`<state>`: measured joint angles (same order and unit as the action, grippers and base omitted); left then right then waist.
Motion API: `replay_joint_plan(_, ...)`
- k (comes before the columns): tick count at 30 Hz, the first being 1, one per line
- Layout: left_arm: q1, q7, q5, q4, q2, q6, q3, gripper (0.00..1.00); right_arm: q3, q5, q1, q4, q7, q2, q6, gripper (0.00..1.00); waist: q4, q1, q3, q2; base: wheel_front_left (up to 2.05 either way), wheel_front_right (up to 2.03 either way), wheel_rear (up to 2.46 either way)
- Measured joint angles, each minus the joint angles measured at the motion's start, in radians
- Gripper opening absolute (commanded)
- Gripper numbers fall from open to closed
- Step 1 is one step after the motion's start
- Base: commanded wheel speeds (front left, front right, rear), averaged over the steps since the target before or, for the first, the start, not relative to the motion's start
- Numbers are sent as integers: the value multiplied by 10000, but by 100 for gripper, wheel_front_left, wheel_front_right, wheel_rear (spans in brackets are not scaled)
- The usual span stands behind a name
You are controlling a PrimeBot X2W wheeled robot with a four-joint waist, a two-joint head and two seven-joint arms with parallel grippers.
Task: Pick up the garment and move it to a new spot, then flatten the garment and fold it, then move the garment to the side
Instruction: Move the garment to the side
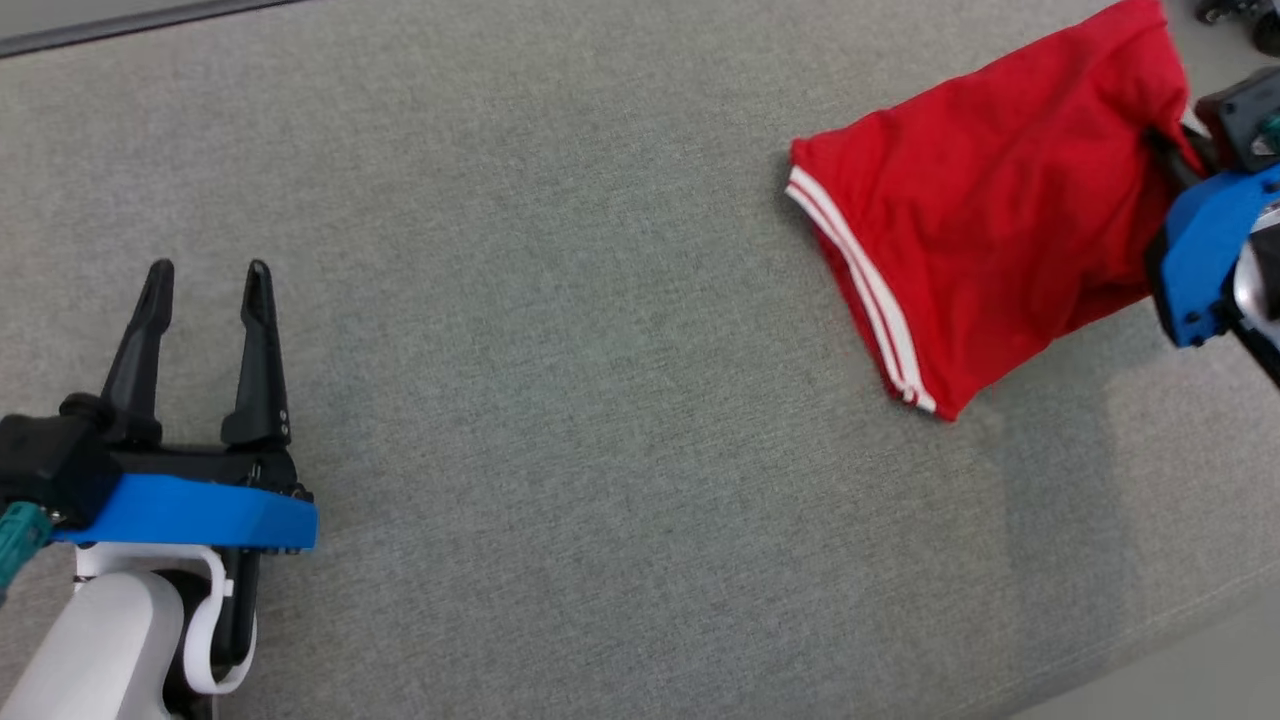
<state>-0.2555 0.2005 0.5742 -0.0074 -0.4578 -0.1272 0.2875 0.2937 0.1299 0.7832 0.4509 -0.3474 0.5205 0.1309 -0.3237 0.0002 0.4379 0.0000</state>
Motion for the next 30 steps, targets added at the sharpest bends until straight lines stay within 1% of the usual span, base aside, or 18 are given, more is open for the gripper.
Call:
replay_joint_plan(5, -431, -387, -263, -378, -288, 19, 165, 100, -721, -378, 334, 813, 746, 401, 2, 0, -81, -1, 684, 0, 0, 0, 0)
replay_joint_plan(10, -805, -629, -391, -562, -485, 128, 240, 100, -1593, -991, 444, 1532, 1290, 700, 2, 0, 122, 0, 1147, 0, 0, 0, 0)
replay_joint_plan(16, -978, -654, -435, -506, -502, 196, 387, 100, -2667, -1689, 522, 2102, 1749, 644, 2, 0, 483, 0, 1274, 0, 0, 0, 0)
replay_joint_plan(17, -978, -650, -431, -460, -479, 199, 408, 100, -2801, -1806, 520, 2153, 1816, 600, 2, 100, 524, 0, 1238, 0, 0, 0, 0)
replay_joint_plan(19, -973, -596, -414, -353, -451, 215, 451, 100, -3093, -2033, 504, 2226, 1927, 500, 0, 100, 588, 0, 1140, 0, 0, 0, 0)
replay_joint_plan(23, -943, -447, -370, -84, -360, 236, 508, 100, -3172, -2357, 435, 2243, 2182, 282, 0, 100, 727, -1, 806, 0, 0, 0, 0)
replay_joint_plan(25, -895, -272, -316, 94, -184, 244, 545, 100, -3419, -2324, 302, 2163, 2424, 140, 2, 100, 873, -1, 518, 0, 0, 0, 0)
replay_joint_plan(27, -767, -81, -213, 362, 21, 309, 589, 100, -3666, -2240, 128, 1979, 2704, -75, -2, 100, 1062, -2, 134, 0, 0, 0, 0)
replay_joint_plan(30, -499, 144, -86, 855, 301, 360, 702, 100, -3916, -2050, -484, 1555, 3099, -667, 0, 100, 1332, -2, -514, 0, 0, 0, 0)
